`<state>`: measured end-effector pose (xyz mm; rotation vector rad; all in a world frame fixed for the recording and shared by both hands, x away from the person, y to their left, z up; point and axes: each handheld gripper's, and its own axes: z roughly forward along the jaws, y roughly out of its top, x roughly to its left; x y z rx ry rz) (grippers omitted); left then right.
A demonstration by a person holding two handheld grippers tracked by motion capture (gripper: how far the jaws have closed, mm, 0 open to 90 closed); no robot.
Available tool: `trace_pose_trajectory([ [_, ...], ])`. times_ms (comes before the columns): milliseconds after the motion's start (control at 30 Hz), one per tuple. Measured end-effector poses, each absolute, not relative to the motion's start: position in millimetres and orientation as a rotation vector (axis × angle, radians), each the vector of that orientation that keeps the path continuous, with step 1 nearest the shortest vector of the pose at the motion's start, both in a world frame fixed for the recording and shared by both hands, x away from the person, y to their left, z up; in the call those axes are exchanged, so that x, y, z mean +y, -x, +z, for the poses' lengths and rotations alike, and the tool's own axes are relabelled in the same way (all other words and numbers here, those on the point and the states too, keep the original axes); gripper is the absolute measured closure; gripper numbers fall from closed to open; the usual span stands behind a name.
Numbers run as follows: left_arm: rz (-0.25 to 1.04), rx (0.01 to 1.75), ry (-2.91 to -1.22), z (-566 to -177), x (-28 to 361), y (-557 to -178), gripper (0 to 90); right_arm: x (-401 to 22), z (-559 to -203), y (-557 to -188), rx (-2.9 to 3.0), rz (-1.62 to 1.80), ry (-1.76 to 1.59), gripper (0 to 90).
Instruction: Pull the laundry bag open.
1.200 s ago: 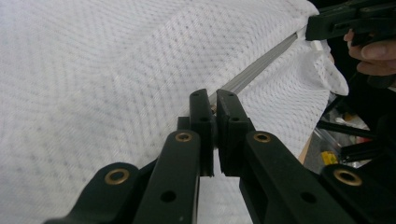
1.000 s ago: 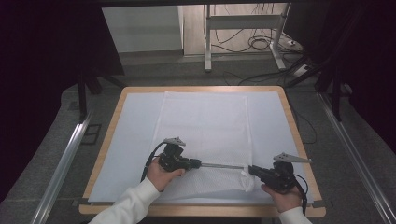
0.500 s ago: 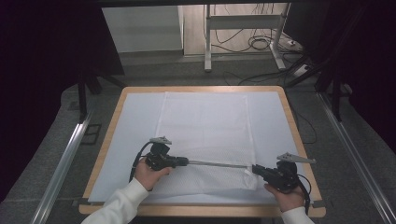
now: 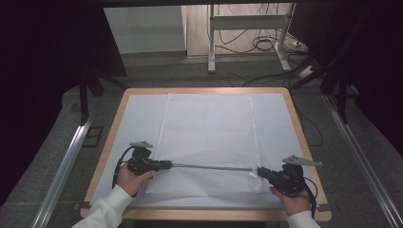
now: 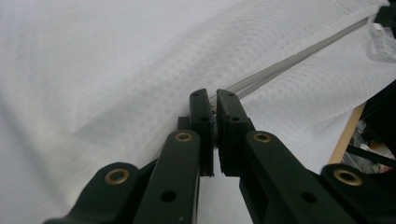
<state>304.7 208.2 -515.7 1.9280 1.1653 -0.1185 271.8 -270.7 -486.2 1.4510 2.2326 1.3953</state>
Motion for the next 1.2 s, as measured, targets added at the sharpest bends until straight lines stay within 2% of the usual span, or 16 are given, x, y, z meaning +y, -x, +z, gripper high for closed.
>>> trace_pose_trajectory([
  [433,-0.121,1.222,-1.895,-531,242,-293,87.3,-268,-484,-271,2.240,1.385,-1.436,86.5],
  [1200,-0.087,1.248,-1.905,-536,259,-283,87.3,-268,-484,-271,2.245,1.385,-1.433,86.5],
])
